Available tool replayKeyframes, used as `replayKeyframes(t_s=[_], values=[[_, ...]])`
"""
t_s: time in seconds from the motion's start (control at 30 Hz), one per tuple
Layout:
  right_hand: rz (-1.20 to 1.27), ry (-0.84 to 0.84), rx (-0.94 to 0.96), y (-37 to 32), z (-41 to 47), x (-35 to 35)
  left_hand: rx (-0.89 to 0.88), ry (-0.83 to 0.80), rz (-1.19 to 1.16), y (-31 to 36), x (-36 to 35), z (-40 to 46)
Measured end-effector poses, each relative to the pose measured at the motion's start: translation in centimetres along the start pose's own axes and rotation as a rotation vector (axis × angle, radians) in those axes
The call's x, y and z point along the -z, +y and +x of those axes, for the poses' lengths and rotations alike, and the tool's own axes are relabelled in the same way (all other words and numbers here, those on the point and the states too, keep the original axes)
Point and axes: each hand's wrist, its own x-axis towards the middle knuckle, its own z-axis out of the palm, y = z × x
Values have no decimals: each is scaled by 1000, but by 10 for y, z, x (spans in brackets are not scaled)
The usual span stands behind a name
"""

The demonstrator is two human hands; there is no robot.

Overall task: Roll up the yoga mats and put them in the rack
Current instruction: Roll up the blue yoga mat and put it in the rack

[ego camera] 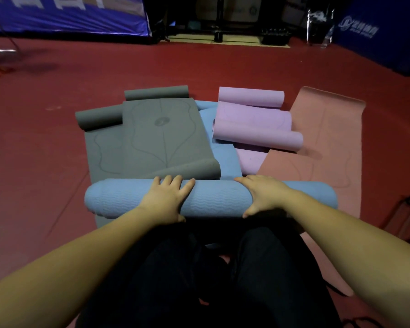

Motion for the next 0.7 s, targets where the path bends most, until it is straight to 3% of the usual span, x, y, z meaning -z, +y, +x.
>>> replayKeyframes(t_s=[0.4, 0.57, 0.7], values=[[43, -28, 69, 1, -35, 40, -36, -23, -81, -1, 50, -24], [259, -217, 122, 6, -42, 53, -84, -105, -181, -4, 77, -37], [343, -440, 81, 6, -29, 44, -110, -272, -347, -7, 72, -34]])
